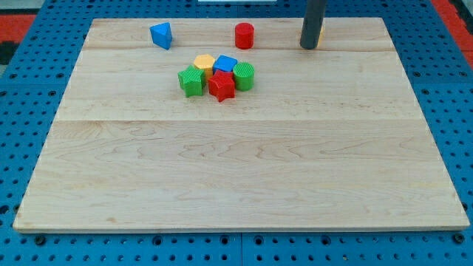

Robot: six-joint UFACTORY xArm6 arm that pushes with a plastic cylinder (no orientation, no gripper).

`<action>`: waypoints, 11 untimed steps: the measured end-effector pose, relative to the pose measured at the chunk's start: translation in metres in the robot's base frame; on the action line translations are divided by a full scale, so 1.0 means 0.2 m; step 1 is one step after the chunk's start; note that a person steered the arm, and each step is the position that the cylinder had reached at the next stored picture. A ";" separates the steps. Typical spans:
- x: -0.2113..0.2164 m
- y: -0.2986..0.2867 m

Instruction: Move the red star below to the green star

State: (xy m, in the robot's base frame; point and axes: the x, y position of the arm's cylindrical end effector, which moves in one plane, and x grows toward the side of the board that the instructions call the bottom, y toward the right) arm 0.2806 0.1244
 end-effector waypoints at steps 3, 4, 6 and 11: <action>0.34 -0.64; 0.29 -0.68; 0.33 -0.83; 0.58 -1.40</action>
